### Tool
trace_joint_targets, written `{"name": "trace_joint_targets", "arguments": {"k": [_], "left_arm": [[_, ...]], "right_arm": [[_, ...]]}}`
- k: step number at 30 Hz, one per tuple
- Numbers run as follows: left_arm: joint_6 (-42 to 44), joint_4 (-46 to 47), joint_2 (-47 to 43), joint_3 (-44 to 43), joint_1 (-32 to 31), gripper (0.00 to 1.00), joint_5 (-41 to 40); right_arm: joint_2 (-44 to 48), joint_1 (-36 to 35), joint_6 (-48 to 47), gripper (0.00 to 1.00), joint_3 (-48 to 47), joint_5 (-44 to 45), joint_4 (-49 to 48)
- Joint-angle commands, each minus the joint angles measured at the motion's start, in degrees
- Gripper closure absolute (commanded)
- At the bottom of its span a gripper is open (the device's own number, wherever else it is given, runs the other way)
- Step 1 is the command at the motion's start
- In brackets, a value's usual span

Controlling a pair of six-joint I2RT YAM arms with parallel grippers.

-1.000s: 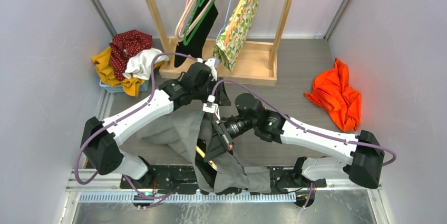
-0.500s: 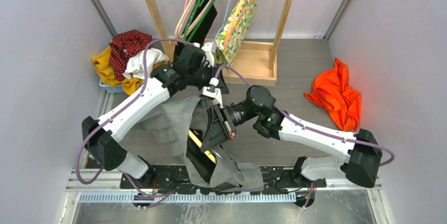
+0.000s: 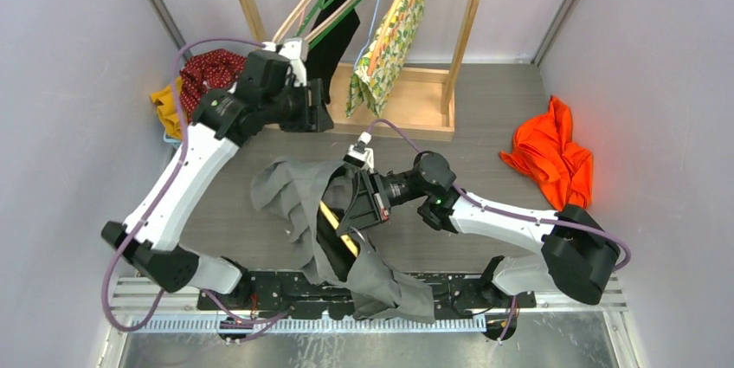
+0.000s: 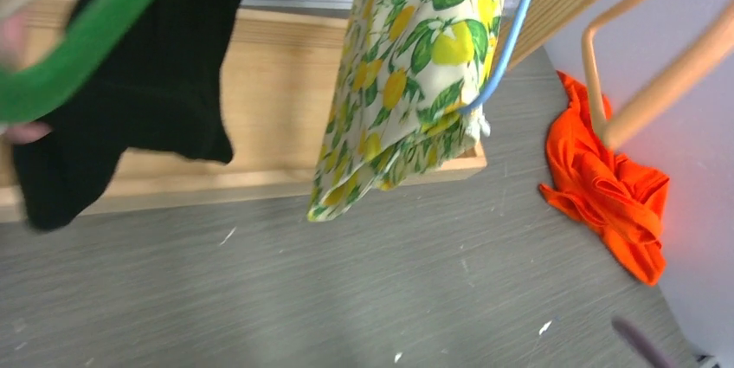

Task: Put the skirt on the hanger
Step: Pick up the hanger at the center of the board.

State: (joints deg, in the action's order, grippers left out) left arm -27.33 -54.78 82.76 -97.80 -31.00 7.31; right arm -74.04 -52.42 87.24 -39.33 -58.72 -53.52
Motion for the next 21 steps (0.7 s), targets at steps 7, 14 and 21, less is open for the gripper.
{"name": "trace_joint_targets", "arguments": {"k": [7, 14, 21], "left_arm": [[-3.19, -9.21, -19.55, 8.78, 0.06, 0.38, -5.72], [-8.11, -8.61, -26.39, 13.29, 0.00, 0.15, -4.35], [-15.70, -3.52, -27.96, 17.51, 0.08, 0.01, 2.88]], "right_arm": [[0.60, 2.24, 3.71, 0.99, -1.20, 0.05, -12.29], [-0.05, 2.42, 3.00, 0.99, -0.29, -0.43, -12.12], [2.43, 2.42, -5.89, 0.99, -0.97, -0.29, 1.14]]}}
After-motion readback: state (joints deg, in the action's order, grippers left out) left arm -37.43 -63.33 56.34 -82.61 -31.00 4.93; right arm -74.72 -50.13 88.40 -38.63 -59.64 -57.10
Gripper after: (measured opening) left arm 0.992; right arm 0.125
